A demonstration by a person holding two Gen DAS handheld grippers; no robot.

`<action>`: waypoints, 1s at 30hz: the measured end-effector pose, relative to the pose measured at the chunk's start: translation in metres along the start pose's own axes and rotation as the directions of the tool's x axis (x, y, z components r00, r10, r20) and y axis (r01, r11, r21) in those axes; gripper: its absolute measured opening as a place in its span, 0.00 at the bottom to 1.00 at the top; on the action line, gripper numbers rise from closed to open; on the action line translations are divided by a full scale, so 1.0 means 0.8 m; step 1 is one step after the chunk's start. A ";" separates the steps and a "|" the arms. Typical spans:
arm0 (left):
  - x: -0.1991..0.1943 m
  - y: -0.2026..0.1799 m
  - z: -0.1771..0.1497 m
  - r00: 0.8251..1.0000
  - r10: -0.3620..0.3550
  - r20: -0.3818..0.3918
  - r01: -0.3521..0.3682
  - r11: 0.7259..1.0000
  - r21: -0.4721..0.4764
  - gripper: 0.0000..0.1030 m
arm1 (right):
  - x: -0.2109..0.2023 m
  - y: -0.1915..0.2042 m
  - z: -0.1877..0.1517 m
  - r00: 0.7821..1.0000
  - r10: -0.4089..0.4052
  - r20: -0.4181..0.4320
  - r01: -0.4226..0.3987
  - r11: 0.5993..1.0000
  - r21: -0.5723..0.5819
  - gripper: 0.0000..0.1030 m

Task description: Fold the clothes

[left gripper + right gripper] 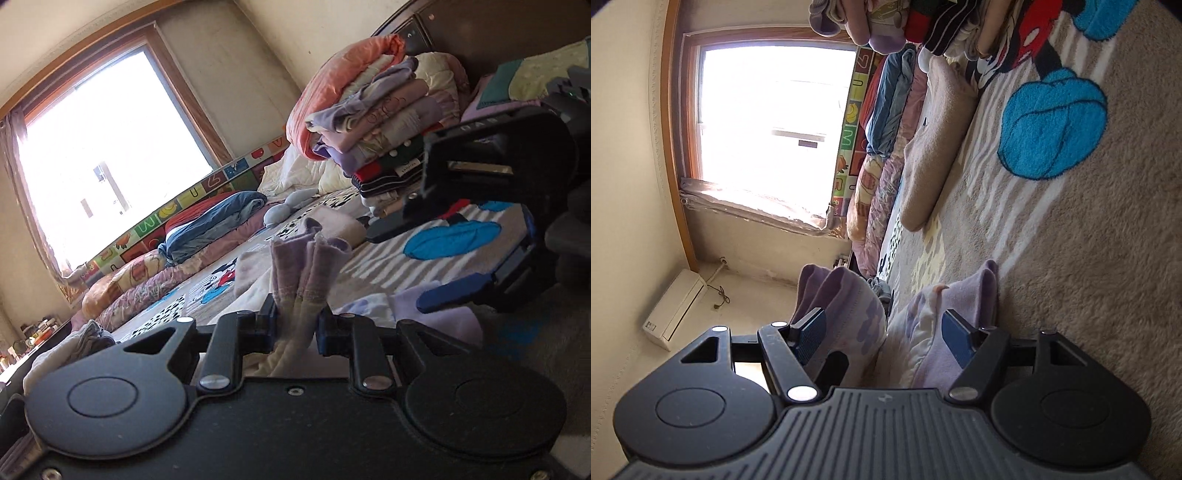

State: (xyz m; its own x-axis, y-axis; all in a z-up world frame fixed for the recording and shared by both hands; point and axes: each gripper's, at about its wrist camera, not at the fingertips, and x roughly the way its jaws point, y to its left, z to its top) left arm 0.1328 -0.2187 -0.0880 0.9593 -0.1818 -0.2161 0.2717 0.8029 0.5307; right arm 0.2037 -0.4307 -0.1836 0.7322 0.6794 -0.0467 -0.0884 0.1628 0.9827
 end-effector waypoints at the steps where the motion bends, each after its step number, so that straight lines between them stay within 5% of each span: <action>1: -0.002 -0.004 -0.002 1.000 0.000 -0.002 0.000 1.000 0.008 0.18 | 0.002 -0.002 -0.001 1.000 0.000 -0.004 0.001 1.000 0.006 0.68; 9: 0.006 -0.033 -0.015 0.998 -0.026 -0.054 0.031 0.996 0.087 0.17 | 0.004 -0.005 0.000 0.999 0.004 0.038 -0.005 0.999 0.040 0.66; 12: 0.009 -0.040 -0.013 0.997 -0.015 -0.069 0.022 0.994 0.110 0.17 | -0.003 0.032 0.001 0.995 -0.049 0.090 0.064 0.984 -0.164 0.67; 15: 0.012 -0.050 -0.011 0.997 0.006 -0.079 0.006 0.988 0.151 0.16 | 0.005 0.084 -0.012 0.995 -0.035 0.094 0.074 0.886 -0.457 0.67; 18: 0.009 -0.052 -0.013 0.997 0.005 -0.081 0.011 0.981 0.192 0.18 | 0.019 0.102 -0.017 1.000 -0.023 0.015 0.027 0.835 -0.550 0.63; 20: -0.003 -0.038 -0.015 0.995 -0.040 -0.087 0.056 0.981 0.188 0.22 | 0.034 0.091 -0.015 0.994 -0.107 -0.009 0.087 0.850 -0.520 0.63; 23: -0.037 0.007 -0.007 0.981 -0.174 -0.080 0.182 0.978 0.104 0.34 | 0.038 0.075 -0.015 0.989 -0.142 -0.028 0.113 0.880 -0.461 0.61; 25: -0.061 0.048 0.002 0.975 -0.218 -0.043 0.218 0.976 0.007 0.33 | 0.036 0.078 -0.019 0.988 -0.150 -0.023 0.121 0.872 -0.475 0.61; 27: -0.067 0.102 0.008 0.986 -0.168 -0.019 0.163 0.976 -0.144 0.32 | 0.032 0.081 -0.028 0.983 -0.185 -0.018 0.150 0.849 -0.506 0.61; 30: -0.045 0.171 -0.001 0.995 -0.091 -0.032 0.073 0.932 -0.354 0.30 | 0.030 0.085 -0.032 0.979 -0.201 -0.013 0.163 0.829 -0.536 0.61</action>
State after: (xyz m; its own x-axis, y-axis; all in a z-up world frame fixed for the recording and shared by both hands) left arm 0.1356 -0.1021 -0.0082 0.9278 -0.2355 -0.2894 0.2965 0.9362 0.1888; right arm 0.1977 -0.3848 -0.1222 0.7264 0.6418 -0.2457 -0.3153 0.6289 0.7107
